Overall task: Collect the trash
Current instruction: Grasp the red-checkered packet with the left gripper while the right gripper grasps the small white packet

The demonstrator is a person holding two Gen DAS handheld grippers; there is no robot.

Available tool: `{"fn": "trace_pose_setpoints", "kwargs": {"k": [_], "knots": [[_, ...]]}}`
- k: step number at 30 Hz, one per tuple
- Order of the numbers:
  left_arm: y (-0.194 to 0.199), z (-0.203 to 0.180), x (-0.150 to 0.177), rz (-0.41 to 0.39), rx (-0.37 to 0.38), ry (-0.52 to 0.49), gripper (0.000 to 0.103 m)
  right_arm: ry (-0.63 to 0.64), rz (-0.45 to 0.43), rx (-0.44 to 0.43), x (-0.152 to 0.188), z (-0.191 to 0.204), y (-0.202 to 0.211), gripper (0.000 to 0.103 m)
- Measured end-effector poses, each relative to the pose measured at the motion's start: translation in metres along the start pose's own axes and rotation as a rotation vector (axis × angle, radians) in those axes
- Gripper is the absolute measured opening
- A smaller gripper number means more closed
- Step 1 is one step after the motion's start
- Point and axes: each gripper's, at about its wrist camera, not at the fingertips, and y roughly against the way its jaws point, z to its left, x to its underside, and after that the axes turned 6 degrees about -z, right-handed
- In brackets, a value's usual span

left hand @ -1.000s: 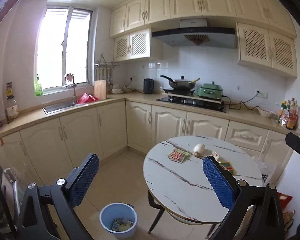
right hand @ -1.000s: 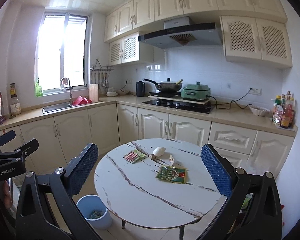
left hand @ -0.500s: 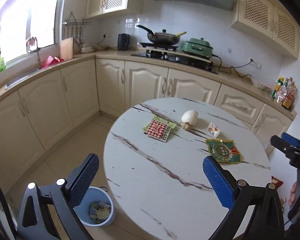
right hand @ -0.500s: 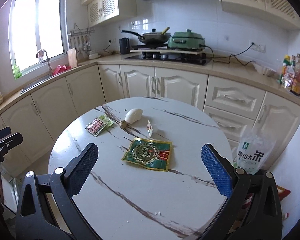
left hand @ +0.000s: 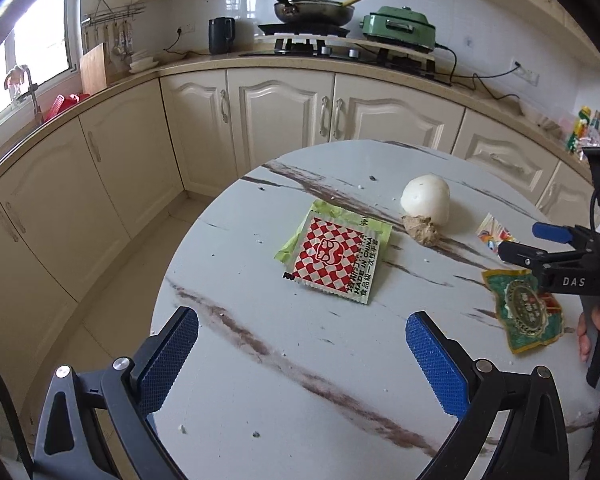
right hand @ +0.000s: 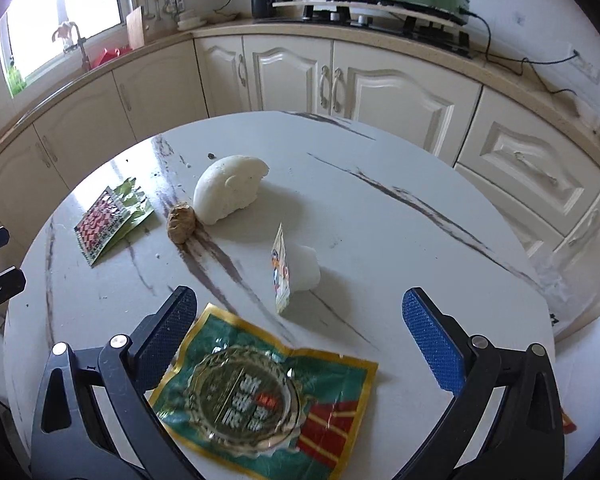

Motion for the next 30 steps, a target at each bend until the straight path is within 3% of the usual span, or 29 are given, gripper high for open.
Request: {"fn": "trace_pose_setpoints", "kwargs": {"k": [3,5,7,10,15,24,27,30], "knots": [[-0.020,0.006,-0.004,0.007,-0.007,-0.006,0.102,-0.020,0.029,-0.018,-0.003,-0.007,-0.020,0.095],[-0.032,0.005,-0.004,0.009,-0.008,-0.010,0.102,-0.020,0.031,-0.030,-0.003,-0.009,-0.026,0.074],[-0.042,-0.001,-0.003,0.004,-0.002,-0.011,0.102,0.003,0.030,-0.010,-0.004,-0.009,-0.027,0.061],[-0.059,-0.009,-0.005,0.006,-0.008,-0.031,0.102,0.025,0.027,-0.030,-0.008,-0.009,-0.027,0.026],[-0.068,-0.021,0.007,0.002,-0.013,-0.034,0.102,0.030,0.003,-0.063,-0.007,-0.007,-0.017,0.022],[-0.112,-0.029,-0.009,0.042,-0.051,-0.011,0.101,0.004,-0.028,-0.118,-0.008,-0.015,-0.002,0.022],[-0.125,-0.027,-0.009,0.100,-0.007,0.003,0.098,-0.002,-0.033,-0.131,-0.008,-0.017,0.001,0.022],[-0.130,-0.028,-0.012,0.100,-0.006,-0.022,0.095,-0.013,-0.038,-0.161,-0.008,-0.018,0.005,0.022]]}}
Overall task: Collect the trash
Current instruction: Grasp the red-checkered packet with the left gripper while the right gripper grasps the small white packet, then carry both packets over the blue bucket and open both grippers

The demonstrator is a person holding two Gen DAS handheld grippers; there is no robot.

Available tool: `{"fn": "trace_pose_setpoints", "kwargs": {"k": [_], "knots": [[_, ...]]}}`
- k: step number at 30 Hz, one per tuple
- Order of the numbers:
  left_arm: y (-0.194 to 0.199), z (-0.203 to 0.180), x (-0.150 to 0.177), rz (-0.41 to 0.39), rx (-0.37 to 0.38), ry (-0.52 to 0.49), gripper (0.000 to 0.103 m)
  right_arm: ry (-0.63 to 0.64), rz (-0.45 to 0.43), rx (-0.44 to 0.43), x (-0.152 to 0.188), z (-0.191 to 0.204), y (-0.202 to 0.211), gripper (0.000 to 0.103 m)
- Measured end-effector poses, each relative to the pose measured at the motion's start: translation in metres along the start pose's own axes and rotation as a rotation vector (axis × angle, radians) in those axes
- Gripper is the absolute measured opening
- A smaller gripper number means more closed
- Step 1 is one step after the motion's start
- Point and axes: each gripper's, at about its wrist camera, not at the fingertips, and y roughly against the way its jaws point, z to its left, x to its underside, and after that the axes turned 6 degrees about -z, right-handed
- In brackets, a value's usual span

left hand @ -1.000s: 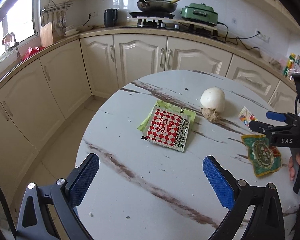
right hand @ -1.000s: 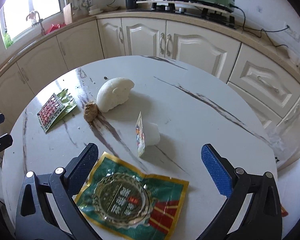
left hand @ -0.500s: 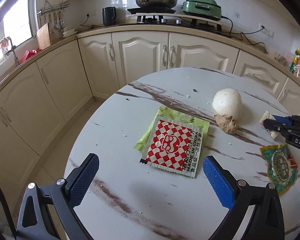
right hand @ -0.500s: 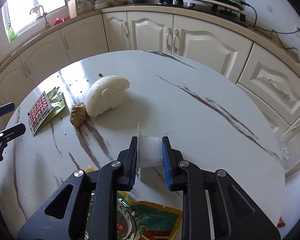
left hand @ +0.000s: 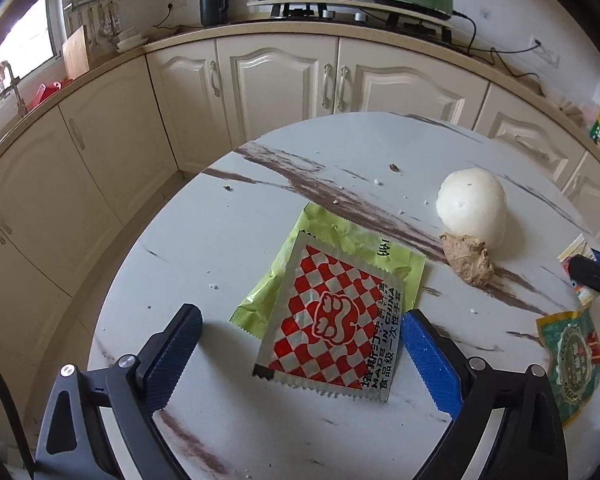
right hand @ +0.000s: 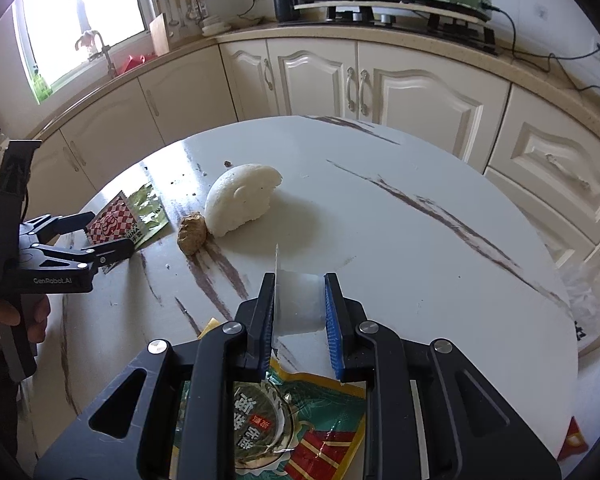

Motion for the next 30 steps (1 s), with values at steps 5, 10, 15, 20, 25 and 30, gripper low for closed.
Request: {"fn": "trace_pose_setpoints", "kwargs": {"k": [5,10,15,20,25,30], "knots": [[0.003,0.003,-0.002,-0.024,0.007,0.018,0.061,0.002,-0.013,-0.013,0.003,0.005,0.005,0.022],[0.016,0.015,0.003,-0.019,0.062,0.068,0.033,0.005,-0.013,-0.023,0.004,0.010,0.010,0.022],[0.031,0.025,0.014,0.000,0.145,0.093,0.010,0.013,-0.021,-0.032,0.008,0.018,0.020,0.022],[0.051,0.019,0.037,0.010,0.211,0.078,0.006,0.018,-0.024,-0.040,0.012,0.030,0.031,0.022],[0.083,0.009,0.062,0.020,0.264,0.041,0.005,0.017,-0.021,-0.062,0.020,0.045,0.046,0.022],[0.112,0.010,0.078,0.010,0.271,0.034,0.002,0.029,-0.018,-0.082,0.034,0.069,0.058,0.022]]}}
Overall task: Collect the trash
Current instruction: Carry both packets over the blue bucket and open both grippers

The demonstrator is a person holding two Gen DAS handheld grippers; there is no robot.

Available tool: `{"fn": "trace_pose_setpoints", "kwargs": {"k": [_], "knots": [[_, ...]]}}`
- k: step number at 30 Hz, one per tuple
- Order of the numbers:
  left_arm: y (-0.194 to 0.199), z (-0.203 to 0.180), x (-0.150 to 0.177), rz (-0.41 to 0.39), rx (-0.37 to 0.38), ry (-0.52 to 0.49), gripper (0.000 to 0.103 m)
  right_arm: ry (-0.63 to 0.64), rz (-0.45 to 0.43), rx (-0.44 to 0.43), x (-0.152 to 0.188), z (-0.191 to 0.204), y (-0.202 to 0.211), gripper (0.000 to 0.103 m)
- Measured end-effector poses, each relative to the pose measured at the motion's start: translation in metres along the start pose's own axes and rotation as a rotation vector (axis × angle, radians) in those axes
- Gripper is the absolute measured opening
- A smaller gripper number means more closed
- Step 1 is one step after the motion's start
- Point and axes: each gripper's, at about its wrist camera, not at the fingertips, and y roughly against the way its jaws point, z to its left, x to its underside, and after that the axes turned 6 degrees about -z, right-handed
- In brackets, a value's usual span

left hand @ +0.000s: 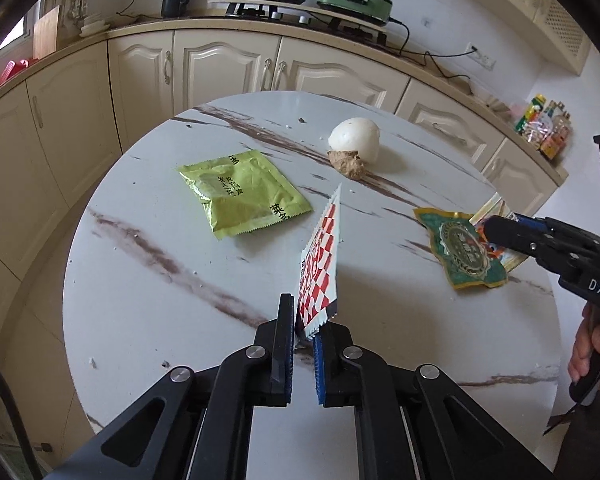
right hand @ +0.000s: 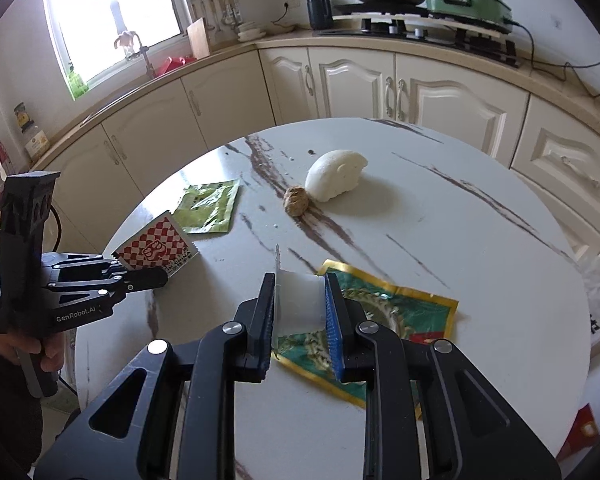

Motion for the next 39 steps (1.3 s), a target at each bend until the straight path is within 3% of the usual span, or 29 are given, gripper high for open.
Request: {"fn": "trace_pose_setpoints", "kwargs": {"k": [10,15,25,31,39], "knots": [[0.076,-0.002,0.019,-0.062,0.072,-0.009,0.000,-0.006,-0.011,-0.079,0.011,0.063,0.015,0.022],[0.082,-0.002,0.029,-0.050,0.071,0.014,0.000,-0.013,0.011,-0.076,0.020,0.087,0.009,0.022],[0.125,0.007,0.053,-0.132,0.092,0.050,0.000,-0.031,0.017,-0.094,0.027,0.115,0.014,0.022],[0.182,0.047,0.085,-0.193,0.028,0.091,0.000,0.012,0.009,-0.164,0.021,0.165,0.011,0.022],[0.258,0.134,0.147,-0.243,-0.139,0.195,0.000,0.133,0.040,-0.322,0.016,0.291,-0.040,0.022]]}}
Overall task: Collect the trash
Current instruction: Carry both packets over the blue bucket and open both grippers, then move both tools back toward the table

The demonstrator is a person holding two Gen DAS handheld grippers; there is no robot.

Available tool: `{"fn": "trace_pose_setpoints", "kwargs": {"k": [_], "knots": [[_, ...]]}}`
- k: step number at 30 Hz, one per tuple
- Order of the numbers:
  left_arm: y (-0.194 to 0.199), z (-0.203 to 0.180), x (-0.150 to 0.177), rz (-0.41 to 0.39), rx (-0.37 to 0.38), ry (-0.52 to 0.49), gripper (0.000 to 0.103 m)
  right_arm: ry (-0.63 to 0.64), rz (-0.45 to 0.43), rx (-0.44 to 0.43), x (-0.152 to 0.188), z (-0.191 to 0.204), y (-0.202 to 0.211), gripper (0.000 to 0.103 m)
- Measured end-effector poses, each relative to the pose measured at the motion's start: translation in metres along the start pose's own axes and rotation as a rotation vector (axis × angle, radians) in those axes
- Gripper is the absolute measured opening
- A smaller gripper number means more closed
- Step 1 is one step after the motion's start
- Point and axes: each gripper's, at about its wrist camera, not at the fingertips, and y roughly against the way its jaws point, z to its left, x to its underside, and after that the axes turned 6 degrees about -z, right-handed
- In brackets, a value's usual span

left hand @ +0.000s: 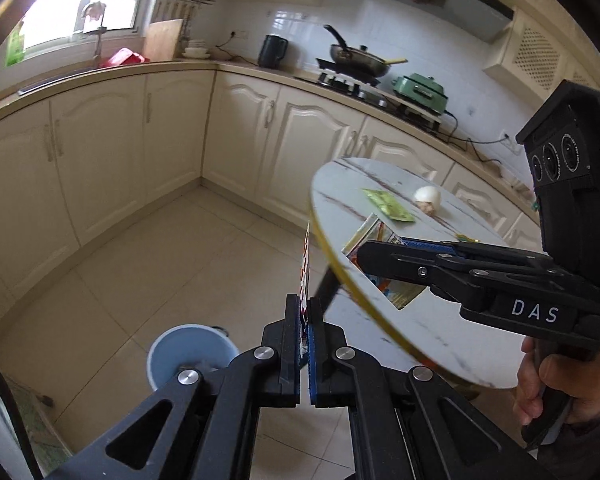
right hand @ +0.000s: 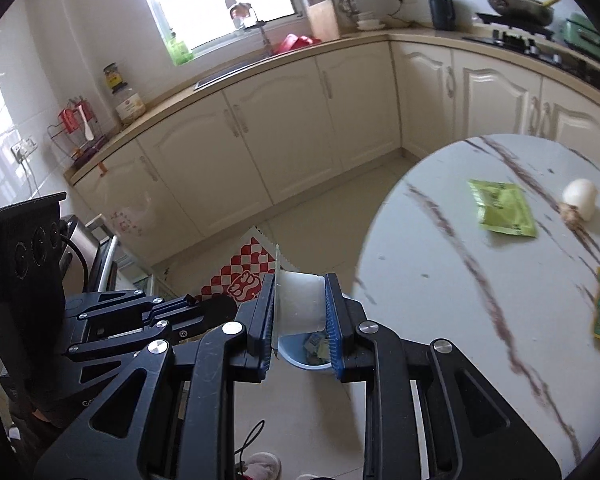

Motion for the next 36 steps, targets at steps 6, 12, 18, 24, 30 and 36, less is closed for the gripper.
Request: {"fn": "trace_pose_setpoints", "kwargs": {"k": [6,12,18,24,30,36], "knots": [[-0.008,0.078,0.028,0.077,-0.091,0.090,0.000,0.067,0.106,-0.053,0.009,0.052,-0.106,0.022],[-0.069,0.131,0.045,0.205,-0.116,0.148,0.000,0.050,0.216,-0.005,0.031,0.043,-0.206,0.022],[-0.136,0.155,0.044,0.294,-0.113,0.179,0.000,0.012,0.259,0.057,0.042,0.009,-0.265,0.024],[-0.176,0.162,0.035,0.347,-0.158,0.205,0.025,-0.007,0.243,0.090,0.041,-0.014,-0.277,0.049],[-0.141,0.151,0.028,0.266,-0.236,0.230,0.054,0.000,0.181,0.136,0.029,-0.012,-0.246,0.056],[-0.050,0.116,0.008,0.099,-0.344,0.234,0.061,0.047,0.044,0.104,0.005,0.026,-0.172,0.068]]}}
